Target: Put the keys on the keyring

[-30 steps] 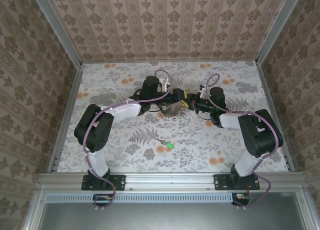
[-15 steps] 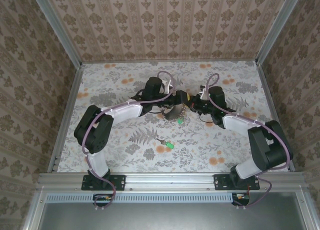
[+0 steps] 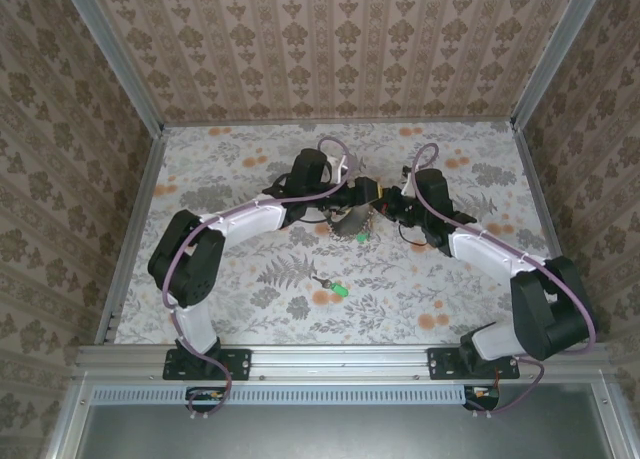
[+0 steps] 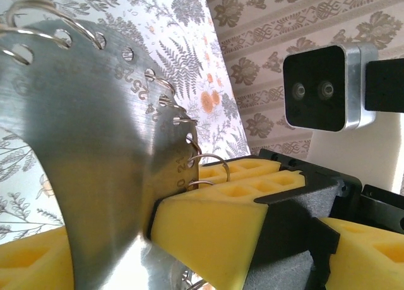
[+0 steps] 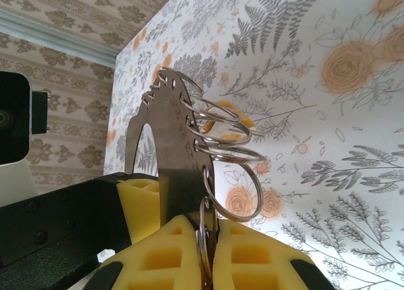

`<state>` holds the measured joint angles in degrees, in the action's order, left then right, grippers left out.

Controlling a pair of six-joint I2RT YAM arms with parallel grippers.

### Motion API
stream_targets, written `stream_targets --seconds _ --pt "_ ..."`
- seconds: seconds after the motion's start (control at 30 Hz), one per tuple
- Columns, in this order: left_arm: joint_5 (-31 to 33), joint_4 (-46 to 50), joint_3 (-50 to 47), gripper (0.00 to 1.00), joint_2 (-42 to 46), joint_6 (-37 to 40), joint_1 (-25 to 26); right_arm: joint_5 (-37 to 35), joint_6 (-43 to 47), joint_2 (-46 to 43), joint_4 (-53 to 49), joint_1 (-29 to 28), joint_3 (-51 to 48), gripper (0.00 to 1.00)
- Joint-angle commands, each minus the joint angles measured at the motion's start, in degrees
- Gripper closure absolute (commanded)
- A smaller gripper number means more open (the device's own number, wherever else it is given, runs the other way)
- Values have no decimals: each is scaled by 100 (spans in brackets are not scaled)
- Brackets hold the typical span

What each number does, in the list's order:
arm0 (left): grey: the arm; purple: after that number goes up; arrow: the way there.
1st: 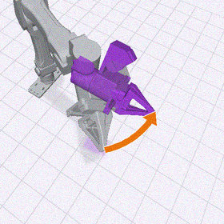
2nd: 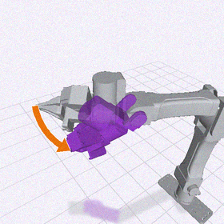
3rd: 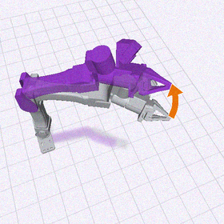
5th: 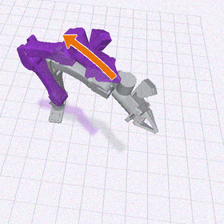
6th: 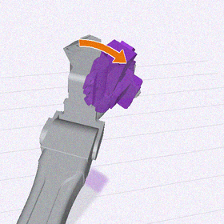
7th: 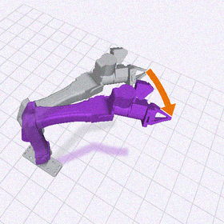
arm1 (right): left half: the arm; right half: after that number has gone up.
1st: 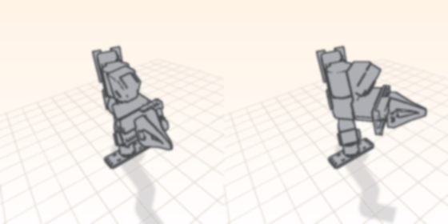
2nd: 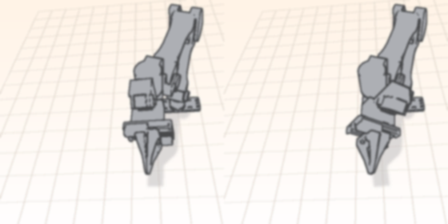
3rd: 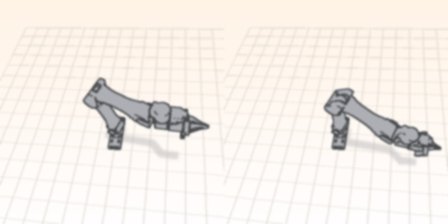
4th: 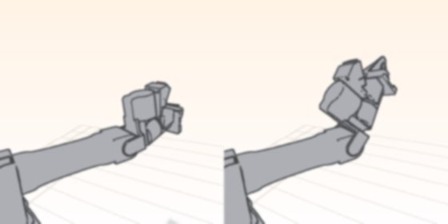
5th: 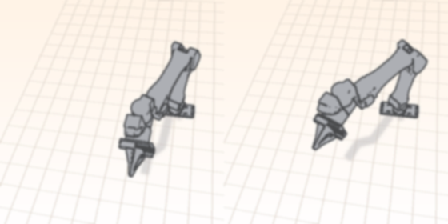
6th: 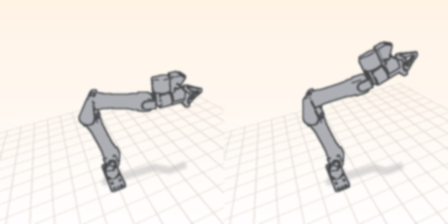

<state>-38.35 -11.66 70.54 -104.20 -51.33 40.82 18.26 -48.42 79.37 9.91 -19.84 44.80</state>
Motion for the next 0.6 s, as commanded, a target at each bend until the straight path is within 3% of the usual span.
stream_targets --seconds 0.0,0.13,0.3,0.5,0.57 --pt "596 171 102 14 236 159 -13 -597 556 -233 -520 -247 196 100" --pt "499 30 208 19 162 121 19 -261 285 -153 -122 -416 181 100" --pt "479 209 385 34 120 283 16 187 70 -239 354 -507 20 100" --pt "391 101 367 47 83 308 27 222 261 -465 -15 -428 150 100" --pt "357 74 354 47 83 330 25 309 292 -460 -64 -407 222 100"
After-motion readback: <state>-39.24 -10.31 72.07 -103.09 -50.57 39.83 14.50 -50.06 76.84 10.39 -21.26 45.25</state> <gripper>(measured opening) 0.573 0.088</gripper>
